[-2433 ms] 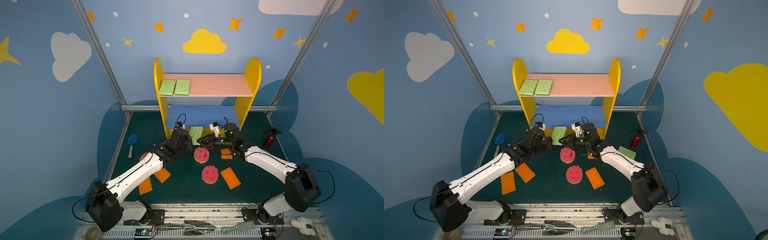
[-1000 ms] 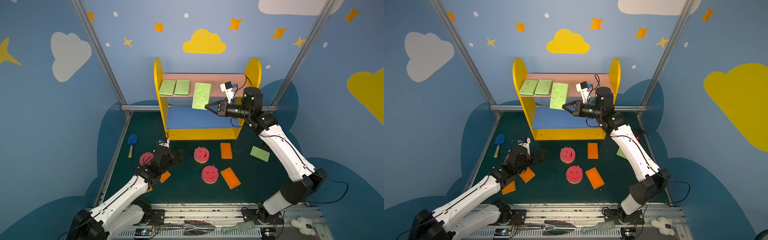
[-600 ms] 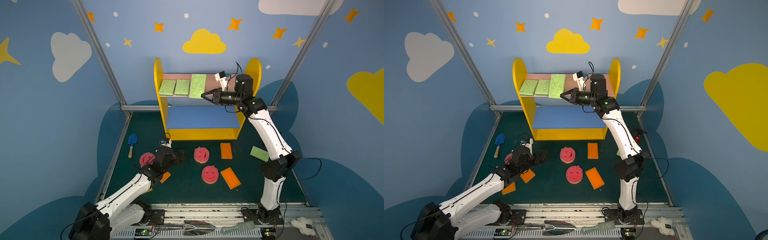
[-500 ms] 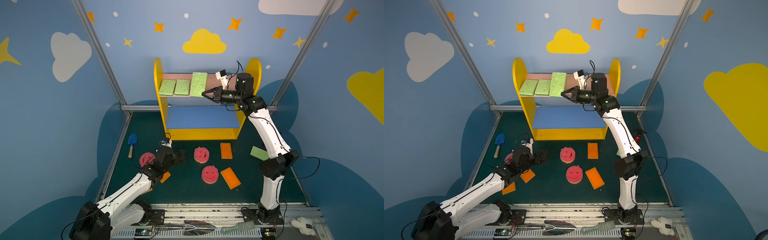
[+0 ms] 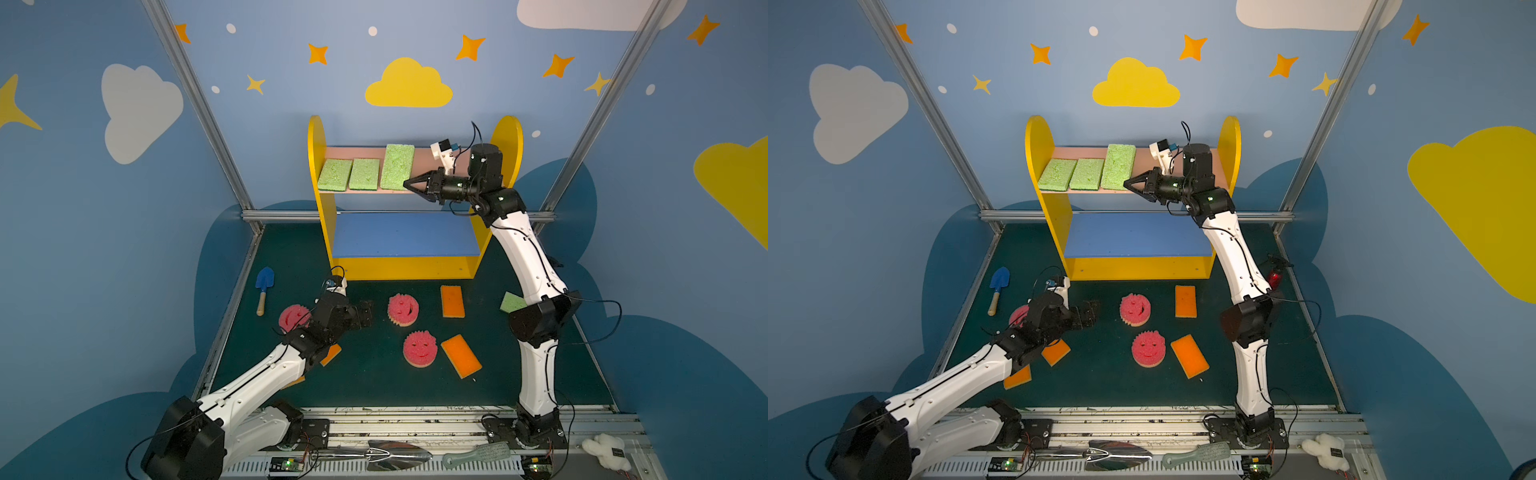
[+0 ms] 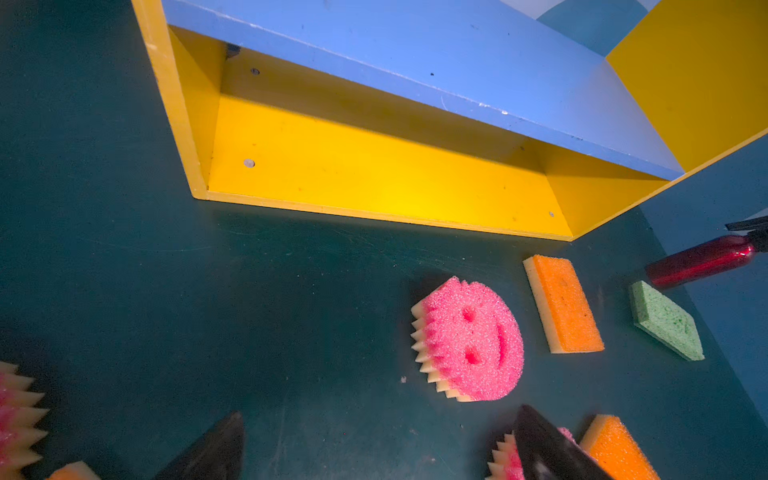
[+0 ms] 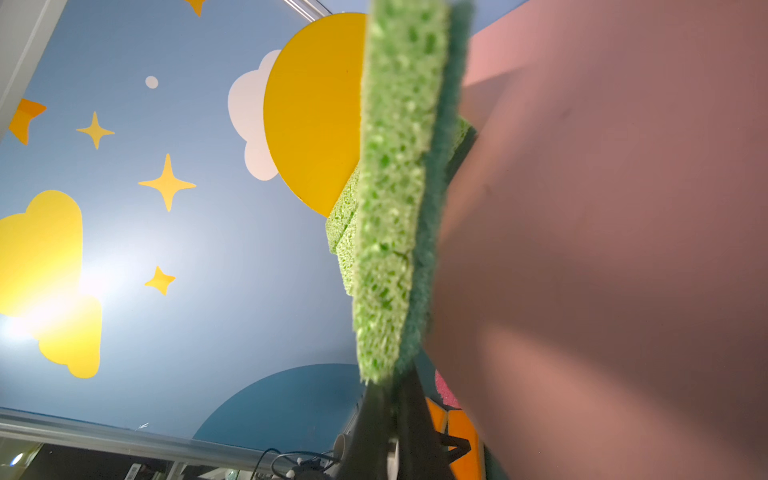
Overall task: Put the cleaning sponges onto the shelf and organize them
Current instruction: 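Lower the green sponge onto the pink shelf beside the other two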
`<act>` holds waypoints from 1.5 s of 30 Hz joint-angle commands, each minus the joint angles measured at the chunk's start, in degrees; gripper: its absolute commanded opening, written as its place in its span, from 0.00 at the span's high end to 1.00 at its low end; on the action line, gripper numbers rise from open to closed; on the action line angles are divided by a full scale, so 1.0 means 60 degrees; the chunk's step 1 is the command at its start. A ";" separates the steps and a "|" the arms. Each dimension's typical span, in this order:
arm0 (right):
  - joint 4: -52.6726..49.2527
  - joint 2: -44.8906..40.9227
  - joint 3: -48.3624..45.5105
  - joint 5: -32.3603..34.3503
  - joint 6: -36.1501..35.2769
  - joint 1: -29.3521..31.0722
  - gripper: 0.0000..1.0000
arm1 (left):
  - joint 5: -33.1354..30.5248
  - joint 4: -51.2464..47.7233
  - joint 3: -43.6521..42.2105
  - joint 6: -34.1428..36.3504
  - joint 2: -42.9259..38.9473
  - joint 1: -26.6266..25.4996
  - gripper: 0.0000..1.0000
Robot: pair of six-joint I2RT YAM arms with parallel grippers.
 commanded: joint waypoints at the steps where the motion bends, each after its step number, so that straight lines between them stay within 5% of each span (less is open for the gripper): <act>1: 0.0280 0.0202 0.0334 -0.0275 0.0132 0.0020 0.98 | -0.0002 0.0108 -0.0025 0.0085 0.0038 -0.0037 0.00; 18: 0.0067 0.0125 0.0266 -0.0225 -0.0050 -0.0092 0.56 | -0.0020 0.0152 -0.0038 0.0058 0.0171 -0.0121 0.00; 25: -0.0892 -0.0564 -0.0290 0.0599 -0.1339 -0.0020 0.28 | -0.0032 0.0196 -0.0053 0.0067 0.0199 -0.0134 0.00; 30: -0.0770 -0.1319 -0.1385 0.1031 -0.1819 0.0035 0.20 | -0.0020 0.0247 -0.0046 0.0060 0.0255 -0.0133 0.00; 35: -0.1137 -0.1824 -0.1803 0.1717 -0.2600 0.0109 0.21 | -0.0011 0.0240 -0.0024 0.0081 0.0296 -0.0147 0.00; 37: -0.1139 -0.2036 -0.1996 0.2034 -0.2957 0.0162 0.34 | -0.0020 0.0254 -0.0024 0.0081 0.0301 -0.0143 0.00; 40: -0.1233 -0.2216 -0.2098 0.2504 -0.3537 0.0329 0.74 | -0.0006 0.0297 0.0018 0.0081 0.0353 -0.0162 0.00; 45: -0.1380 -0.2212 -0.2087 0.2920 -0.4048 0.0698 0.80 | 0.0024 0.0326 0.0092 0.0093 0.0484 -0.0176 0.00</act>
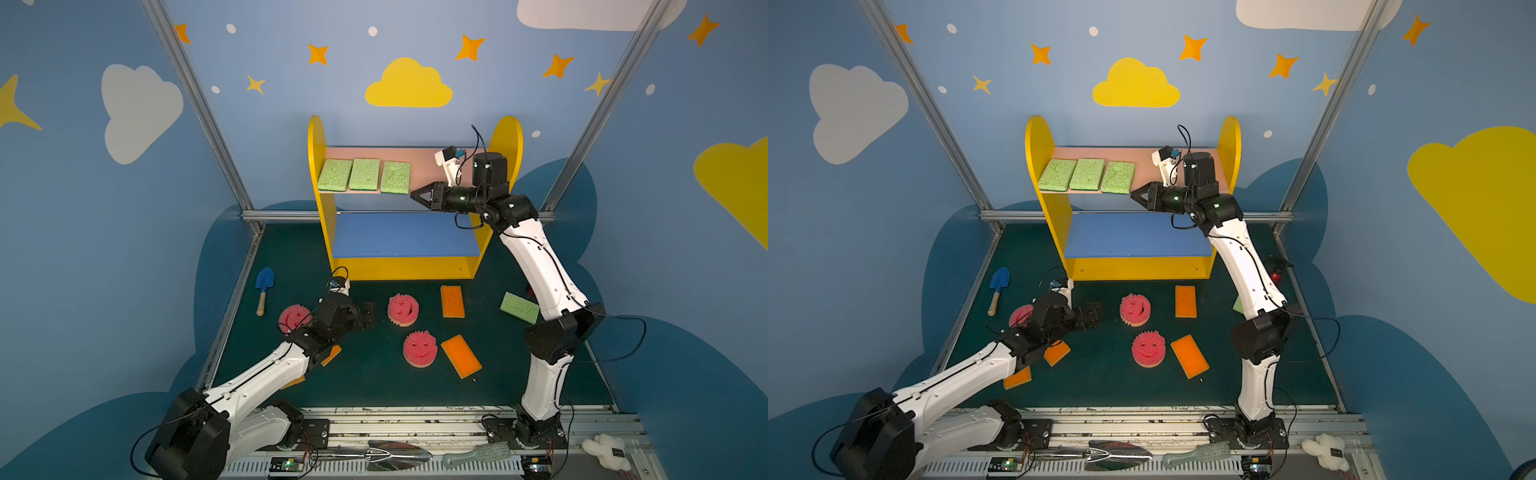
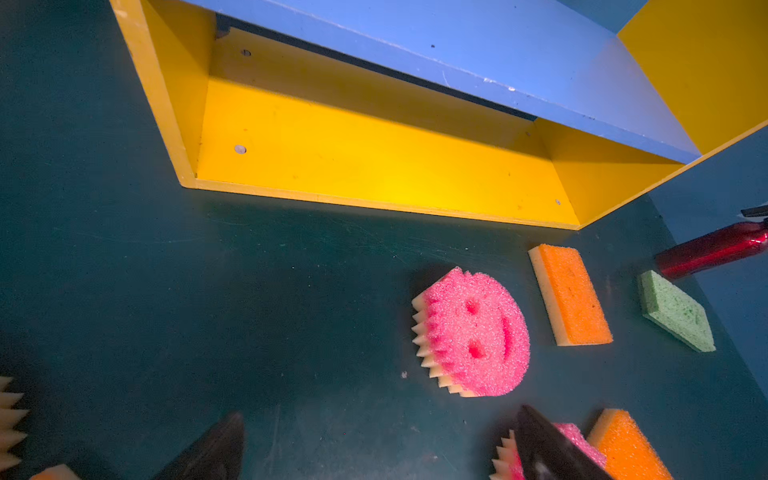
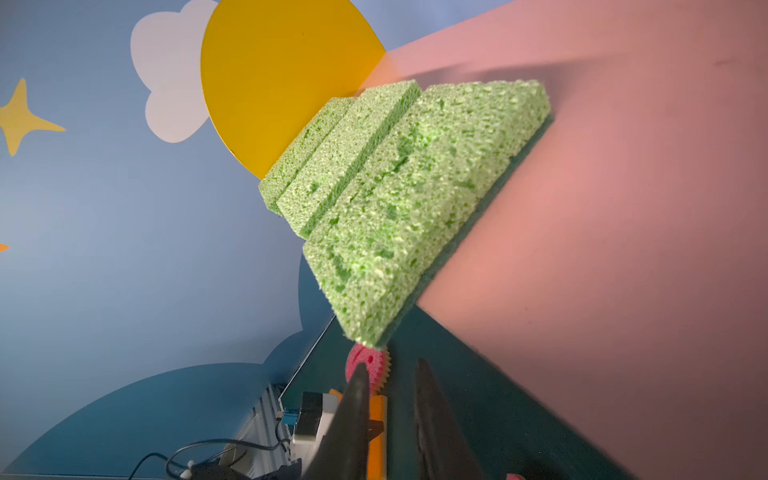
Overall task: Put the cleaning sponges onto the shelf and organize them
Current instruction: 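Lower the green sponge onto the pink shelf beside the other two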
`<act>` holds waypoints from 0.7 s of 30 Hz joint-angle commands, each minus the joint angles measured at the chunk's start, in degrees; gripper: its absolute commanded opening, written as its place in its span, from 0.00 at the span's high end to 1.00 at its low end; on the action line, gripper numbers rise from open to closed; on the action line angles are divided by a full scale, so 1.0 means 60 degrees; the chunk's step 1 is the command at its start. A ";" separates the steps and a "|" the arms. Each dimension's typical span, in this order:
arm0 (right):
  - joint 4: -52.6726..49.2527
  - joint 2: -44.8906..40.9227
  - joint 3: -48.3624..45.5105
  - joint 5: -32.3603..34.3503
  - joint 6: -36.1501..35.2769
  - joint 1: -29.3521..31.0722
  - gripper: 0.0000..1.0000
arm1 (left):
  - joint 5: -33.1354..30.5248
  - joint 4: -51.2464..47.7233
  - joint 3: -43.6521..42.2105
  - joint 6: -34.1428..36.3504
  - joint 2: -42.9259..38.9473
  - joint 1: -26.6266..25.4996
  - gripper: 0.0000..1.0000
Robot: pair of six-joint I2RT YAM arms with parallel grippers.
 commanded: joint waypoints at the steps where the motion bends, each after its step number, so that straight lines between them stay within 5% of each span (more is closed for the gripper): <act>1: -0.0139 -0.0355 -0.0030 0.0505 -0.0655 0.0287 0.81 | 0.0025 0.0178 0.0093 0.0099 0.0116 -0.0041 0.00; 21: -0.0277 0.0703 0.1280 0.0594 -0.0209 0.0295 0.90 | 0.0033 0.0120 0.0093 0.0118 0.0183 -0.0045 0.00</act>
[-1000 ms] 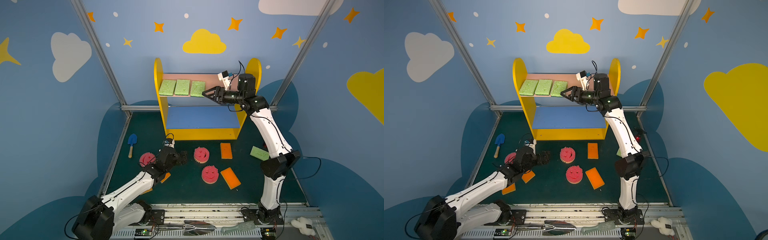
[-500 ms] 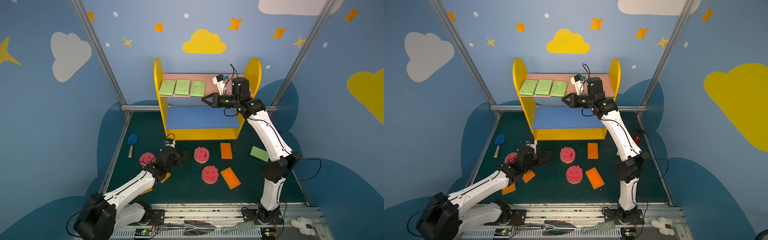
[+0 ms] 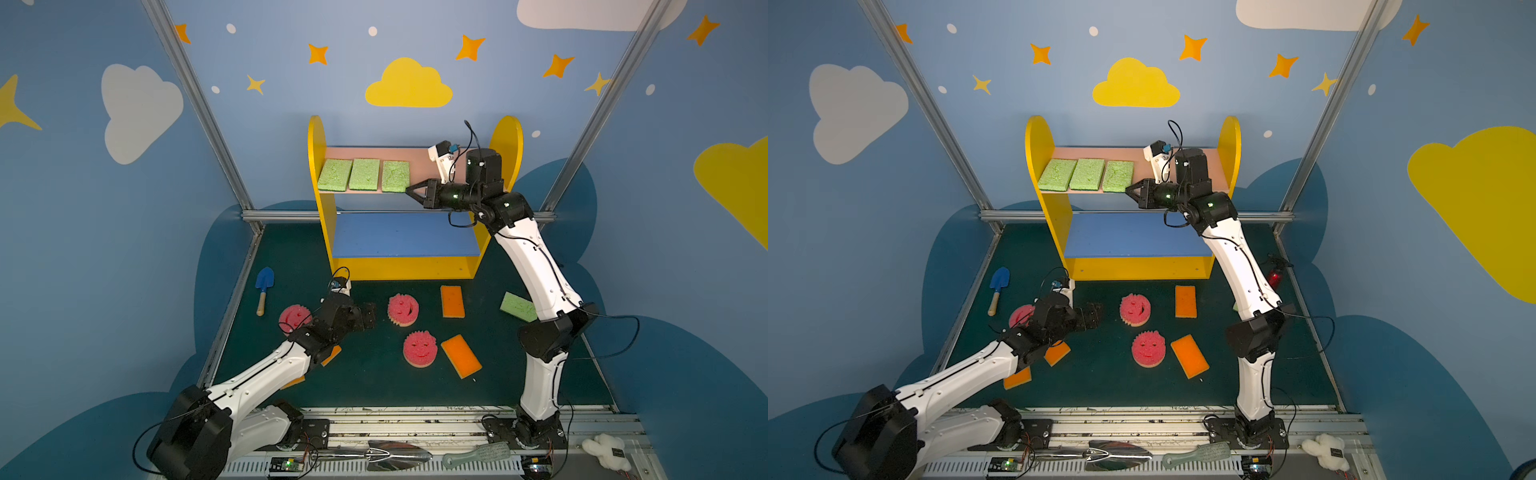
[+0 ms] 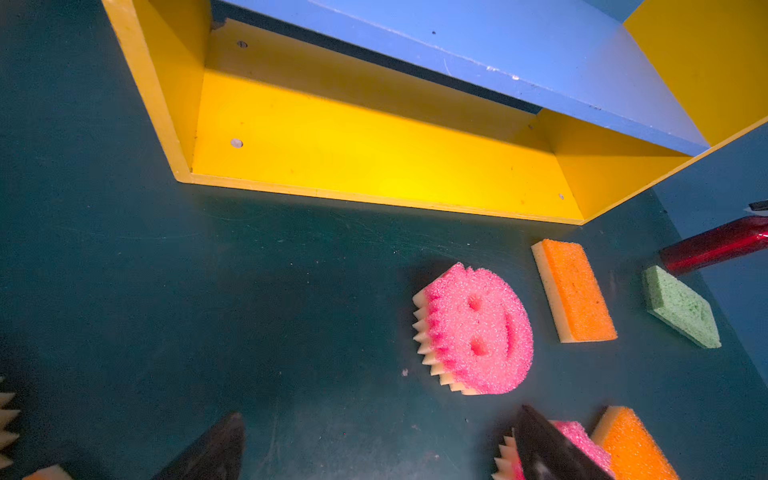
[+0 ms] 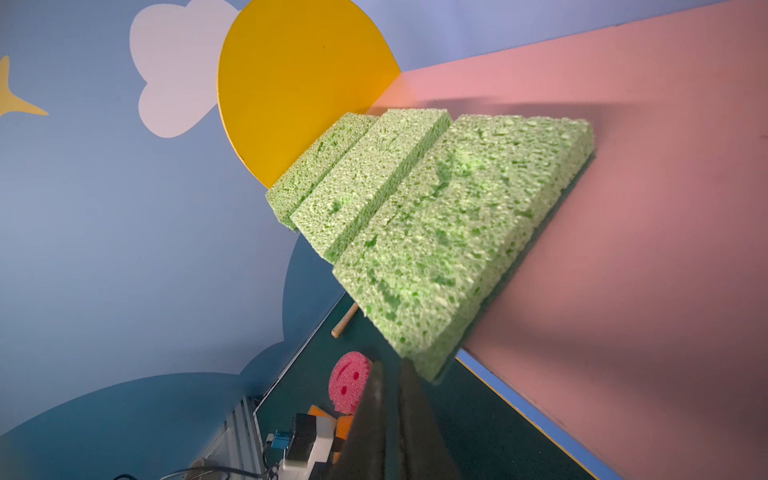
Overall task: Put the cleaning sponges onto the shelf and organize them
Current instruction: 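Lower the green sponge onto the pink shelf beside the other two, then open the right gripper and lower it toward the last green sponge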
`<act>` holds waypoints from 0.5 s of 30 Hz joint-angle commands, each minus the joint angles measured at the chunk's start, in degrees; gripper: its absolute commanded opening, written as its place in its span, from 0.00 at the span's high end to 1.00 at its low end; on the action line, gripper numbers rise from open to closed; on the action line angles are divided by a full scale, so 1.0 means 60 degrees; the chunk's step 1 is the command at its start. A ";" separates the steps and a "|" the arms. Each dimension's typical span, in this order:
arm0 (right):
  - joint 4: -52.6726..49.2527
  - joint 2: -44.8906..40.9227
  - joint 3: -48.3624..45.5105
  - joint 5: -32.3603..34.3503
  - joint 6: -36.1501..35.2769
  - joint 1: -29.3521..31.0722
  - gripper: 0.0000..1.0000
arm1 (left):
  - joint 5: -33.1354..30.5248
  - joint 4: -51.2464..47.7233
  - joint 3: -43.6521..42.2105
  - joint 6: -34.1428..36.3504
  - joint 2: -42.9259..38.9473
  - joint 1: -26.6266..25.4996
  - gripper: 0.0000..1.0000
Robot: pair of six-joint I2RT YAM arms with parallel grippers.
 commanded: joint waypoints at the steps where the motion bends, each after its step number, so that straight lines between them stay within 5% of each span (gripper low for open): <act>1: -0.0077 0.0290 0.0328 -0.0023 0.0111 -0.0014 0.90 | 0.0026 0.0058 0.0094 0.0109 0.0059 -0.0013 0.00; 12: -0.0189 0.0569 0.0792 -0.0128 0.0173 -0.0036 0.86 | 0.0024 0.0043 0.0024 0.0099 0.0019 -0.0009 0.00; 15: -0.0237 0.0404 0.0701 -0.0132 0.0128 -0.0036 0.73 | 0.0024 0.0070 0.0020 0.0107 0.0029 -0.0005 0.00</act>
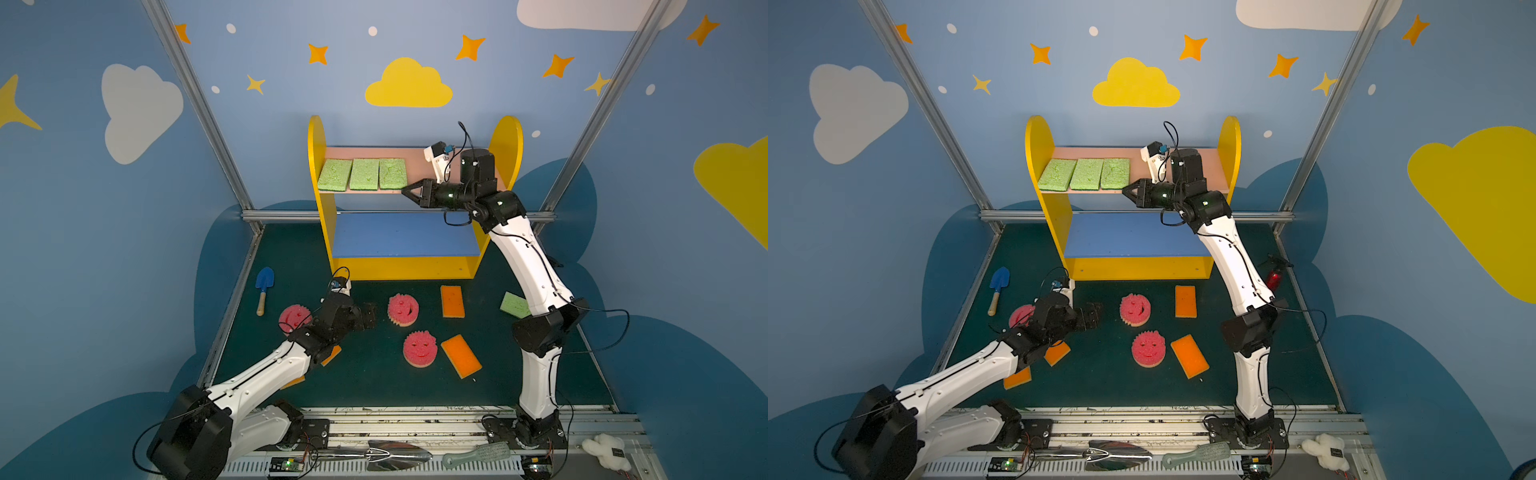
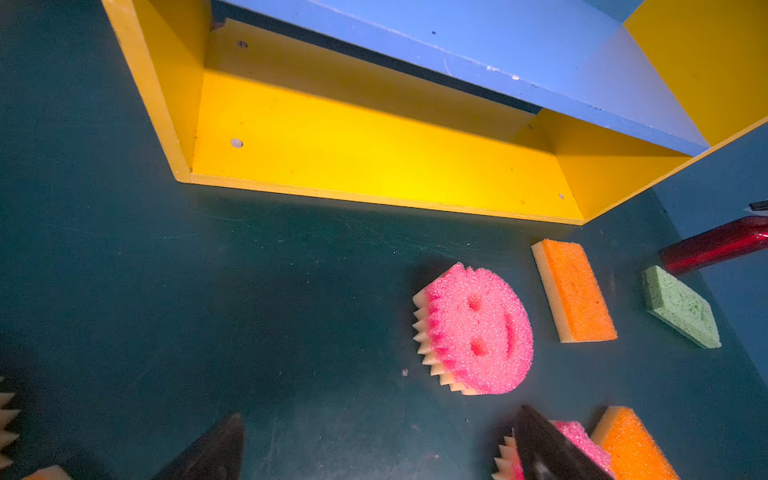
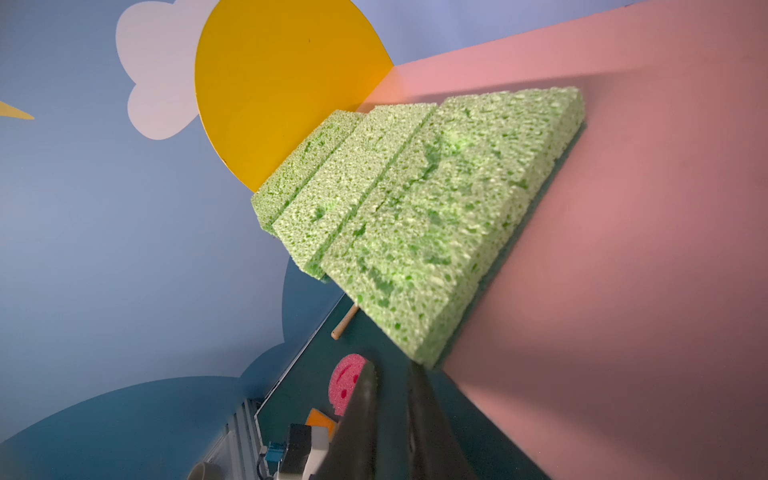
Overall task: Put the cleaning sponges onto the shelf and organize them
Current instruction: 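Open the right gripper and lower it toward the last green sponge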
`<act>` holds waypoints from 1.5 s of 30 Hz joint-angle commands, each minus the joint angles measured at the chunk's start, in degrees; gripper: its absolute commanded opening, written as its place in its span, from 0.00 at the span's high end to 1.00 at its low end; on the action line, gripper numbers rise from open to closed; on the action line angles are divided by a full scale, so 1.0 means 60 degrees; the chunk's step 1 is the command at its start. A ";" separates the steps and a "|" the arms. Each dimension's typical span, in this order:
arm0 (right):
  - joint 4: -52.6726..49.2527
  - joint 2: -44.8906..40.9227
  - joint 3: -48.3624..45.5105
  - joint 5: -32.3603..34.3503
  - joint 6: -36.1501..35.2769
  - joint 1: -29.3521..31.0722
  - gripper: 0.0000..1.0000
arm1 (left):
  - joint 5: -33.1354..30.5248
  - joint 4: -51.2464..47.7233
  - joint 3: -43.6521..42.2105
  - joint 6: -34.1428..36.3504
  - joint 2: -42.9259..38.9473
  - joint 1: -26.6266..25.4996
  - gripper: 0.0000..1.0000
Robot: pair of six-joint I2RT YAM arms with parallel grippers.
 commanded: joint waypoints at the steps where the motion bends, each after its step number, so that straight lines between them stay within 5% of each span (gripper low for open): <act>1: -0.0123 -0.0195 0.0127 -0.0105 -0.0102 -0.0034 0.68 | 0.0053 0.0072 0.0020 0.0109 0.0044 -0.0009 0.00; 4: 0.0084 -0.0685 -0.0341 -0.0109 -0.0146 -0.0035 0.52 | 0.0152 0.0045 0.0111 0.0173 0.0109 -0.0023 0.00; 10: 0.1150 -0.2597 -0.2728 0.0287 -0.0106 0.0008 0.40 | 0.0273 0.0014 0.0423 0.0518 0.0388 -0.0283 0.00; 16: 0.2173 -0.5386 -0.6719 0.0892 0.0267 -0.0311 0.49 | 0.0532 0.0345 0.0877 0.0815 0.1064 -0.0802 0.00; 26: 0.2531 -0.8659 -1.2386 0.1581 0.1160 -0.3067 0.60 | 0.0919 0.0972 0.1320 0.0666 0.2473 -0.1322 0.00; 30: 0.2564 -0.8835 -1.4143 0.2605 0.1712 -0.4199 0.60 | 0.0881 0.1154 0.1353 0.0596 0.2879 -0.1429 0.00; 35: 0.3533 -0.8685 -1.5811 0.4090 0.1899 -0.4832 0.43 | 0.0896 0.1200 0.1327 0.0727 0.3031 -0.1431 0.00; 39: 0.3645 -0.7883 -1.5923 0.5357 0.1832 -0.4848 0.39 | 0.0866 0.1142 0.1382 0.0757 0.3167 -0.1429 0.00; 45: 0.2563 -0.5827 -1.4604 0.5784 0.1751 -0.4840 0.39 | 0.1088 0.1526 0.1366 0.0559 0.3720 -0.1429 0.00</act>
